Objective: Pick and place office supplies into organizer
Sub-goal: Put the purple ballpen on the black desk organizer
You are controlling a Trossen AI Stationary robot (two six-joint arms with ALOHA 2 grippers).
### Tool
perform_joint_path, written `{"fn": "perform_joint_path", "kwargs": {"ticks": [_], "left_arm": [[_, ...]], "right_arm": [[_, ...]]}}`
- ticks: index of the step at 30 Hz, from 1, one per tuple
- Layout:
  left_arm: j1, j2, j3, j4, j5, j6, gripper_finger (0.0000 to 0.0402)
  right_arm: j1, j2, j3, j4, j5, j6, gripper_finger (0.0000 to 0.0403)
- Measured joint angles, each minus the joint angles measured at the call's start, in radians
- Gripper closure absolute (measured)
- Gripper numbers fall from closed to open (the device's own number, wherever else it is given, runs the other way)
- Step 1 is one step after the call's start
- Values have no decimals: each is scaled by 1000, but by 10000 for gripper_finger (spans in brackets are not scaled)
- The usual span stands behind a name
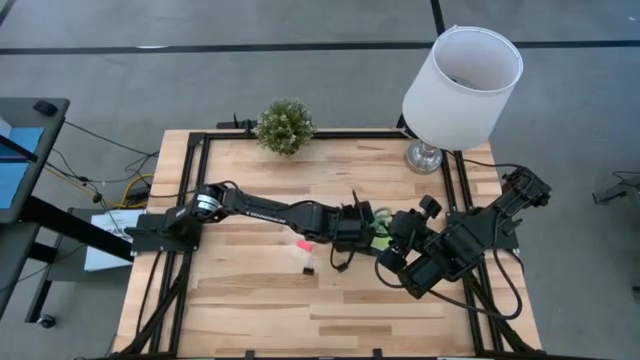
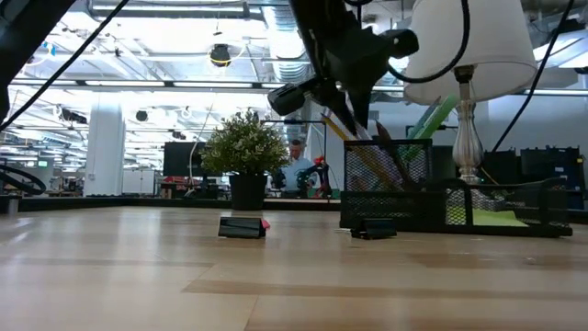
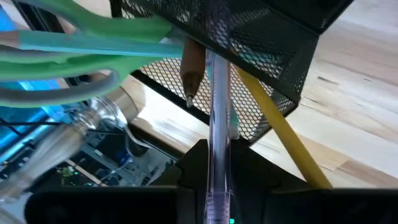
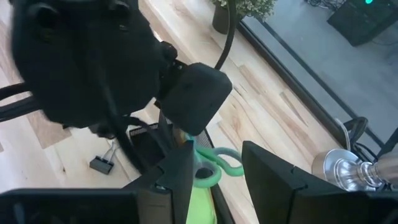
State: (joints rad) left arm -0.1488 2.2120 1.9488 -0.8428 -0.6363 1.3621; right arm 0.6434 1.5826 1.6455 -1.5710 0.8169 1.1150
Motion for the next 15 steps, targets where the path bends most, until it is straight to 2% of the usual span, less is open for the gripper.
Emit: {"fn": "perform_joint_path", "kwargs": {"ticks": [15], "left_arm": [[-22,0,2,29,14,31,349]], "right_arm": [[-25,0,0,0,37,-19,274]]}}
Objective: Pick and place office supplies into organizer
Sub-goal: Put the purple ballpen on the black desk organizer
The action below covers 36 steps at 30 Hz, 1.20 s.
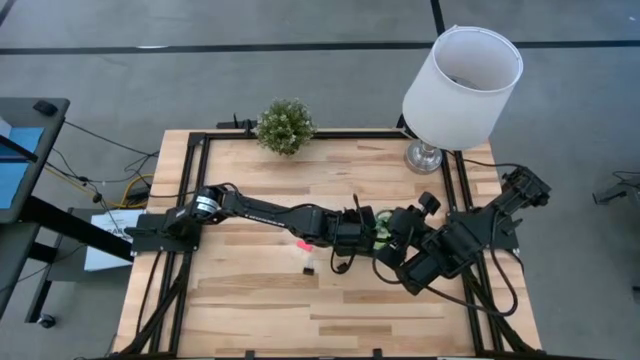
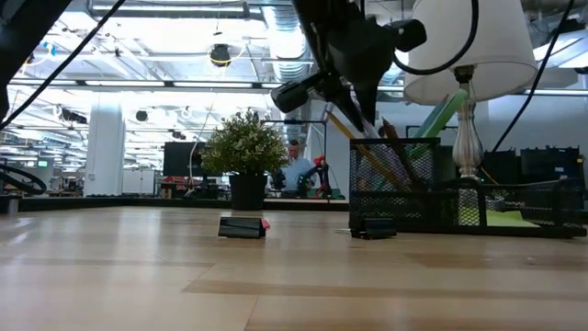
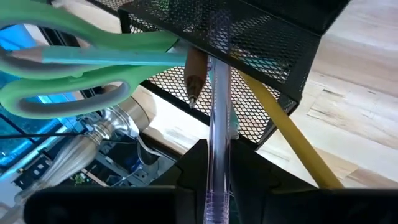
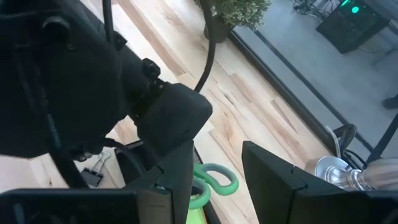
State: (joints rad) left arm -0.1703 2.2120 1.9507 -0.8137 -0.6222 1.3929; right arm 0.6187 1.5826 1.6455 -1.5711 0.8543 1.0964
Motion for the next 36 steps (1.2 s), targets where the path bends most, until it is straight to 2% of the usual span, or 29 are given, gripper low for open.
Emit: {"fn": "perform_joint_path", "kwargs": {"ticks": [3,6,10,18,24,36], "left_arm": [[0,0,-1,-2,-29,2,358],[1,0,-3,-4,-107,19,380],[2,0,-3,-5,-181,91,381],[-12,0,-3,-3,-229,242,381],[-3,0,-3,40,-347,260,381],[-2,-1,-25,2,-267,271,378]], "right_arm": [[-5,0,0,0,0,-5,274],[-6,0,0,0,0,-6,274],[-6,0,0,0,0,-6,274],[-6,0,0,0,0,-6,274],[-6,0,0,0,12,-7,274],[-6,0,0,0,12,-35,274]]}}
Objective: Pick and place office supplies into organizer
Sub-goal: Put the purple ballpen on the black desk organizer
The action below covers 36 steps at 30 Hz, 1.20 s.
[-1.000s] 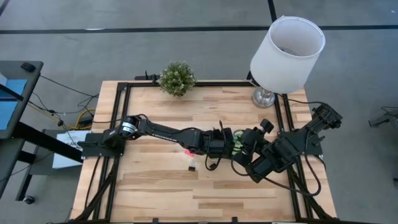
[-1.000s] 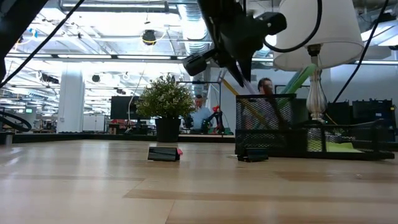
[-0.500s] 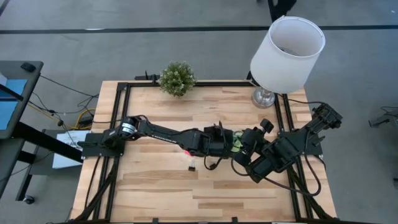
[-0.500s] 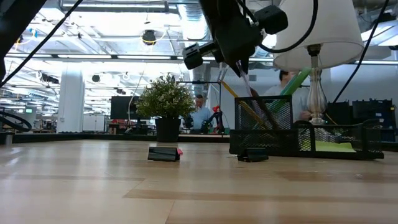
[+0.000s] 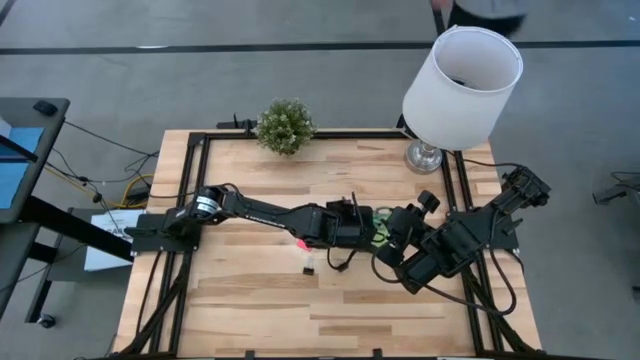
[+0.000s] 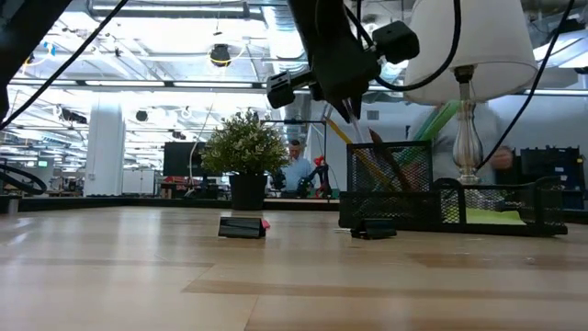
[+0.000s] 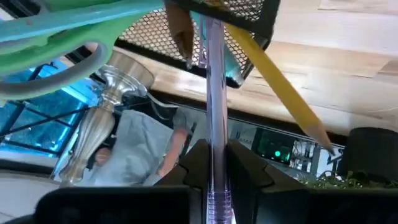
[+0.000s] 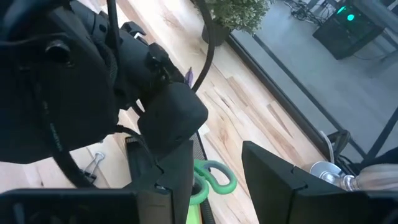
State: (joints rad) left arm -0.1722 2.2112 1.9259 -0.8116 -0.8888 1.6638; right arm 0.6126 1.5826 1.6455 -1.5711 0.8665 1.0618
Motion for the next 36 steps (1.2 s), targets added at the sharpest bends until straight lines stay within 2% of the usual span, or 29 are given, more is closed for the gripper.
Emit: {"fn": "perform_joint_path", "kwargs": {"ticks": [14,20,23,28,33,36], "left_arm": [[0,0,0,-4,212,-10,343],[-1,0,0,-1,230,-36,315],[2,0,0,9,214,-106,295],[-13,0,41,27,12,-211,270],[-42,-10,178,-104,58,-383,258],[-57,-8,284,-224,95,-684,255]], "right_arm": [[0,0,0,1,0,2,274],[0,0,0,1,-1,2,274],[0,0,0,1,-1,1,274],[0,0,0,1,-1,0,274],[23,-21,8,22,14,-21,274],[54,-47,27,13,18,-22,274]]}}
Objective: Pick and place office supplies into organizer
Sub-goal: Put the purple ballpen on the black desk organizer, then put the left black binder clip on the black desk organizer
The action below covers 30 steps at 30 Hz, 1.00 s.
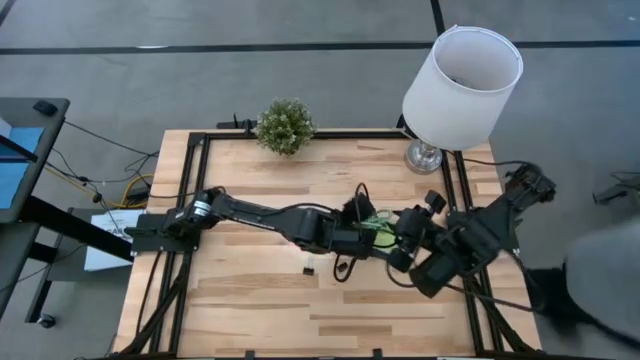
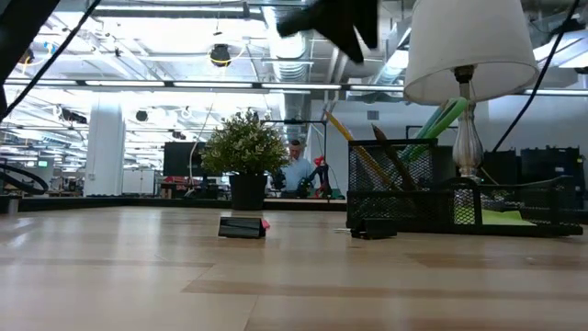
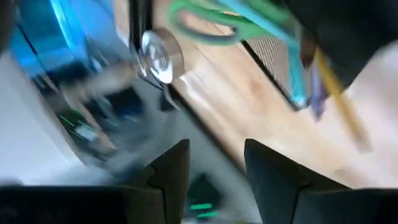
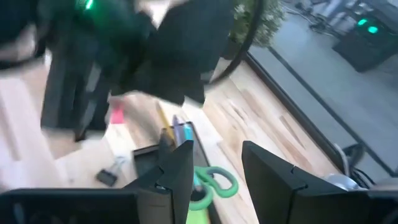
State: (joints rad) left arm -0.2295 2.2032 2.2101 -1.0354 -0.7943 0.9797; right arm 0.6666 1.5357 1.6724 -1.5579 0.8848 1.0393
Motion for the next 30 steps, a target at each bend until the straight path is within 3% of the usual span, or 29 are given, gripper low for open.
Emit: {"fn": "perform_joint_path", "kwargs": {"ticks": [4,6,8,10,16,18,20,24,27,30], "left_arm": [[-7,-3,141,-238,183,-577,255],[-4,-21,131,-359,278,-809,255],[0,-49,91,-495,305,-971,255],[3,-78,42,-551,262,-1073,255],[-3,-280,-279,-531,200,-1194,255],[-2,-371,-424,-520,236,-1311,255],[-3,-466,-565,-462,269,-1465,255],[-55,-612,-837,-200,350,-1918,255],[-119,-655,-993,160,386,-2186,255],[-178,-627,-1087,538,375,-2268,255]], "right_arm": [[53,-28,20,3,1,16,274],[91,-42,23,3,4,42,274],[122,-51,23,3,7,71,274],[142,-56,23,-5,13,100,274],[156,-59,23,-10,34,120,274],[151,-59,23,-11,34,119,274],[142,-59,23,-11,34,115,274],[102,-59,23,-12,37,109,274],[64,-59,23,-11,37,73,274],[15,-59,23,-3,37,32,274]]}}
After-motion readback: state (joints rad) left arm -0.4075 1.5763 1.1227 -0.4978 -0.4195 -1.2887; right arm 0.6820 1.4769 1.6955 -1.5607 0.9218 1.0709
